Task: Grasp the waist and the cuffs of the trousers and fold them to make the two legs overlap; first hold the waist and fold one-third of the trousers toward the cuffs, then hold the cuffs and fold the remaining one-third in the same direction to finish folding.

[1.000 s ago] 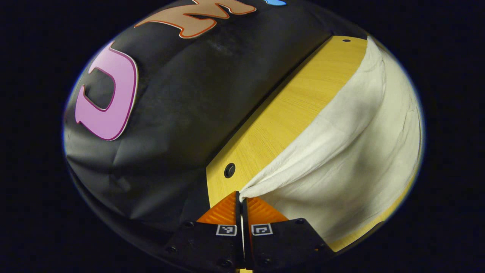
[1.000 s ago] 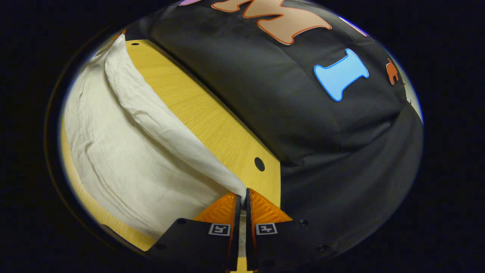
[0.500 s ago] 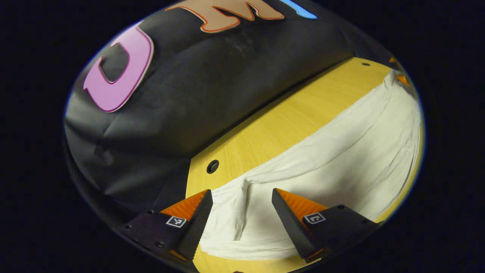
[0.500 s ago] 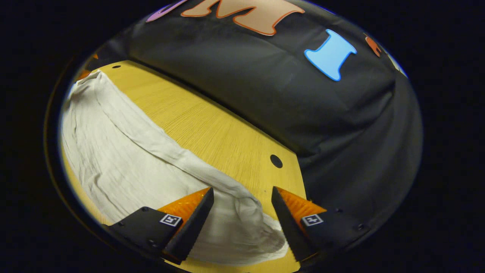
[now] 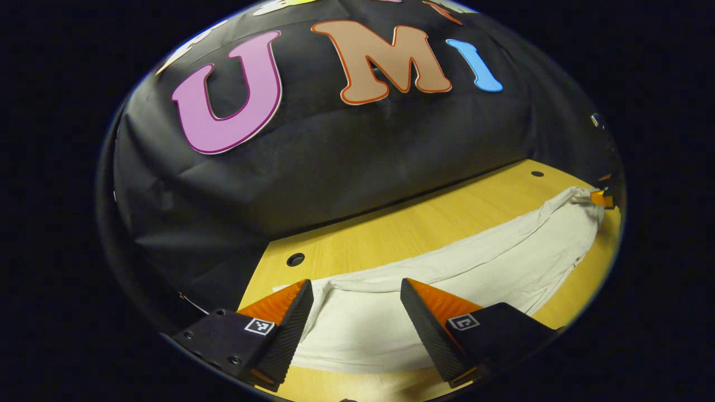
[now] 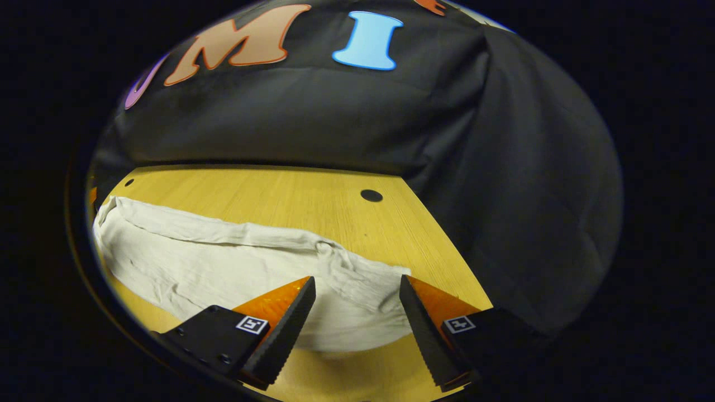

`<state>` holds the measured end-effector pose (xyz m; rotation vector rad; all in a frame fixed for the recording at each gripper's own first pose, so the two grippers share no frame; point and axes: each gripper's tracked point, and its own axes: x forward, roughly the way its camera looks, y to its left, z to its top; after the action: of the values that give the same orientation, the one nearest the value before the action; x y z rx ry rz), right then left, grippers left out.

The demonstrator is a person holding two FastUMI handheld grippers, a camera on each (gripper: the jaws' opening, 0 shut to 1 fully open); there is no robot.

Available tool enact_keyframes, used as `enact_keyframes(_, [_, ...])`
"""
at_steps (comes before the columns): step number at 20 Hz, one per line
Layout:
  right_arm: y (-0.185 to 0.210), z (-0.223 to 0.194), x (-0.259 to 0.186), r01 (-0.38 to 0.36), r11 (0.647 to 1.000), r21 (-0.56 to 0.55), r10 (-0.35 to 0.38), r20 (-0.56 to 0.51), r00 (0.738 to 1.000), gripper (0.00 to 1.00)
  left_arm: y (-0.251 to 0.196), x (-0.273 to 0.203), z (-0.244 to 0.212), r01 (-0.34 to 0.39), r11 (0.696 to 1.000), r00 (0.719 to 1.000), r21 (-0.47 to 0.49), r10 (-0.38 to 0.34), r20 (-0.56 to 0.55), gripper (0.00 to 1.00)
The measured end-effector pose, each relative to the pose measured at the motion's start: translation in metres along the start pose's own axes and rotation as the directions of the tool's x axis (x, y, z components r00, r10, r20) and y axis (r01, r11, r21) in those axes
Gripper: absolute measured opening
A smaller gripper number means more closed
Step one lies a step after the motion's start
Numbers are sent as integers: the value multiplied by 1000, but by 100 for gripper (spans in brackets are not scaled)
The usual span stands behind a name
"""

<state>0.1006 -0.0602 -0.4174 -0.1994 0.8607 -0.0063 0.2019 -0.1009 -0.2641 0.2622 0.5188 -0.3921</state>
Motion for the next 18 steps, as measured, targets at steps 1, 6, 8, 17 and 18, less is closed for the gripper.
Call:
enact_keyframes(1, [-7,-6,0,15,999,42,-14,-14,1000,100,-3,-7,-3,-1,1000,1000,-19,1,-4,96])
enact_keyframes(6, [-33,-40,8,84,955,283,-58,-102,993,100,2,-19,-13,-24,998,999,-61,23,-29,97])
enact_keyframes(8, [-42,-51,14,106,920,378,-55,-142,988,98,4,-23,-14,-38,997,999,-63,35,-37,96])
enact_keyframes(17, [-43,-59,35,96,807,583,18,-187,982,97,-12,-33,-5,-50,999,998,-21,49,-36,97])
enact_keyframes(18, [-44,-59,36,95,800,592,26,-193,981,89,-15,-34,-4,-50,998,998,-22,49,-35,96])
